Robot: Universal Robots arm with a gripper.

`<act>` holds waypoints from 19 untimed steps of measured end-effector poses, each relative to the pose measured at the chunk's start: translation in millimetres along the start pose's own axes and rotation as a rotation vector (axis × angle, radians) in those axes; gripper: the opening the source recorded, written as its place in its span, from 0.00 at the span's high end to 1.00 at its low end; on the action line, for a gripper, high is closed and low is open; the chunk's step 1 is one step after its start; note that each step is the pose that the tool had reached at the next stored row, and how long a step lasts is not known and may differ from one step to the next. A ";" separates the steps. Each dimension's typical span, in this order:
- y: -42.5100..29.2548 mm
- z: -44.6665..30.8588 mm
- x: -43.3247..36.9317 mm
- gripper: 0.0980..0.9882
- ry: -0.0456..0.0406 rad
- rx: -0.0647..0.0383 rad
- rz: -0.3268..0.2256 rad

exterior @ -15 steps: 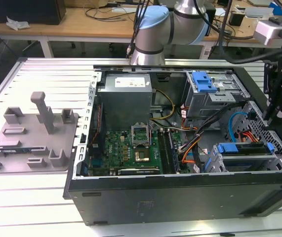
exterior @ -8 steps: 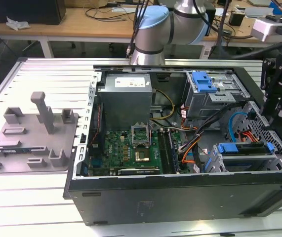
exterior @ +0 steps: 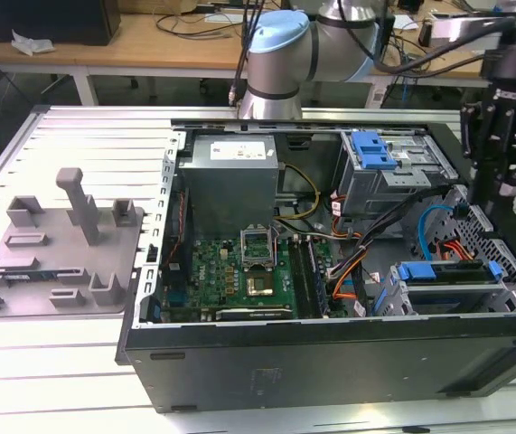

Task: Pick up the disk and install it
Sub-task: 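Insert the second disk wire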

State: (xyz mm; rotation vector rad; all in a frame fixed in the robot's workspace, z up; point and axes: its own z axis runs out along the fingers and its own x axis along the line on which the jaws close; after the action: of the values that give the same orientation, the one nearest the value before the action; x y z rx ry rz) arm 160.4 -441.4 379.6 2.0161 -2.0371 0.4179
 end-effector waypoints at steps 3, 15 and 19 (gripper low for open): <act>10.4 -2.1 -5.8 0.69 0.0103 0.000 0.000; 19.8 -0.5 -12.6 0.69 0.0502 0.001 -0.001; 20.1 2.0 -13.6 0.69 0.0577 0.002 -0.003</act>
State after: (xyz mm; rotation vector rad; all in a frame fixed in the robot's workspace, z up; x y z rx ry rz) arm 140.6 -429.5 372.1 1.9846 -1.9996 0.4716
